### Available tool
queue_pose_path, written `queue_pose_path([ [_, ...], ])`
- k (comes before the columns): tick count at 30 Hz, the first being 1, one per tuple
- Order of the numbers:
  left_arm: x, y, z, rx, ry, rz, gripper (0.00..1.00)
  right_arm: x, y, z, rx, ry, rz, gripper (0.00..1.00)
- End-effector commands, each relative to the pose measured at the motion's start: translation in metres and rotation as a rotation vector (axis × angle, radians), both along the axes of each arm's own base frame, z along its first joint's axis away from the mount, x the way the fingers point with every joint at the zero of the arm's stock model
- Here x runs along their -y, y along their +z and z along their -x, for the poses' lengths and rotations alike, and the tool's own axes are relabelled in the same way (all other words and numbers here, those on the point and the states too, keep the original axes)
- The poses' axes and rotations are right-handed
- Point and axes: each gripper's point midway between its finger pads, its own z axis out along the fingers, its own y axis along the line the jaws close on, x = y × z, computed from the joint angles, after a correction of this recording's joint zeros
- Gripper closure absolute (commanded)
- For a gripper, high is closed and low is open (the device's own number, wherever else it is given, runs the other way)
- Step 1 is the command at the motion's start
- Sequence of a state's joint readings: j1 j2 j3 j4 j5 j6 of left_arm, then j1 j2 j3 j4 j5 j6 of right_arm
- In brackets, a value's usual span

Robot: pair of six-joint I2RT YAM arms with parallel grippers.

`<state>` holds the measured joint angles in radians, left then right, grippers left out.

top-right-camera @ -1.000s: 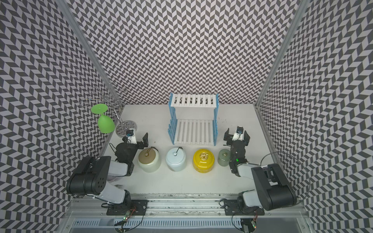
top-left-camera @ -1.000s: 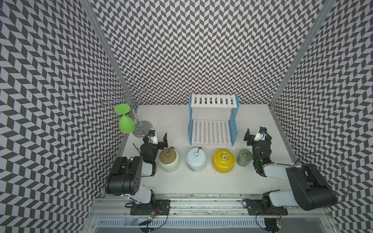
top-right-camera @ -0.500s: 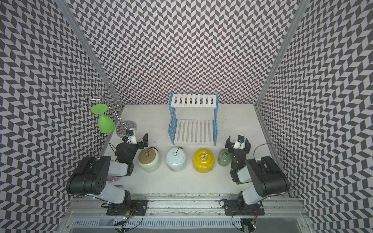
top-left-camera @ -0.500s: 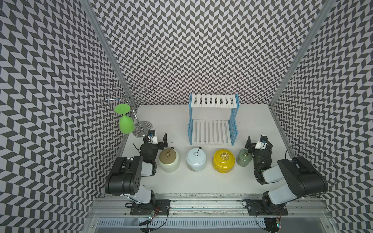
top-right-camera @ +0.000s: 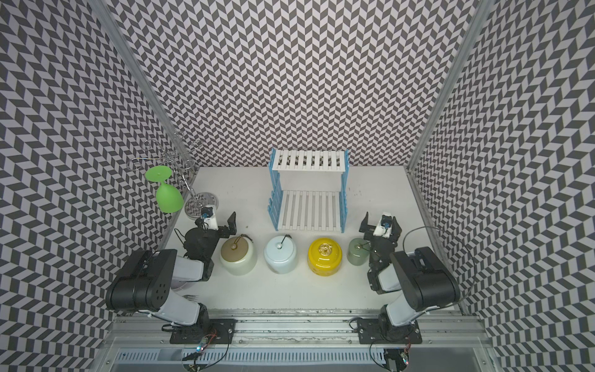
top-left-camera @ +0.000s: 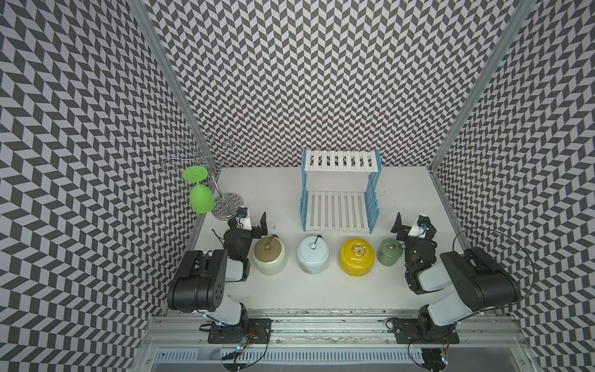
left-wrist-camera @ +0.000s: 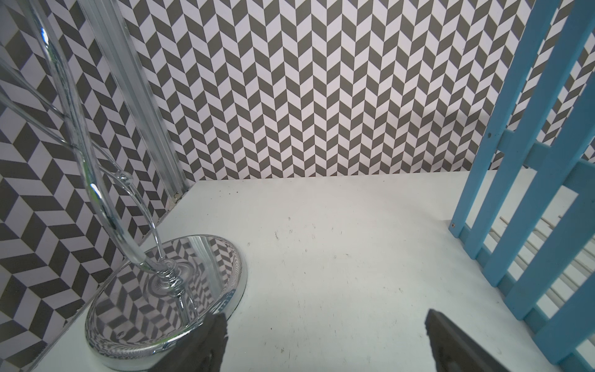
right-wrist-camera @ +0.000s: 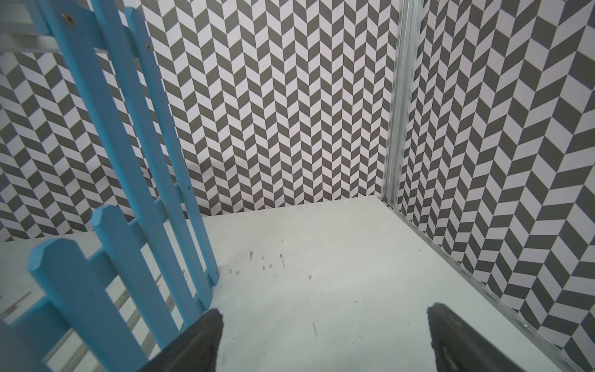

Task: Remove the tea canisters from the shelf
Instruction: Reset both arms

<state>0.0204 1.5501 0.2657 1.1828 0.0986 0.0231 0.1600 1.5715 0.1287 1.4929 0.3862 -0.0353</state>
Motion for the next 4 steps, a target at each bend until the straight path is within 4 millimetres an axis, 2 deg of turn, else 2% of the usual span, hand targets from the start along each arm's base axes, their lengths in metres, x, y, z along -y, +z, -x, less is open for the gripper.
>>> queue_pose_path([
  [1,-0.0001,0.0074,0.0008,0.032,-0.011,0.020,0.00,0.0008,0.0141,0.0023,0.058,0.004,-0.003,0.00],
  [4,0.0004,0.0086,0.0018,0.037,-0.019,0.022,0.00,0.0005,0.0162,0.0040,0.063,0.007,-0.003,0.01],
])
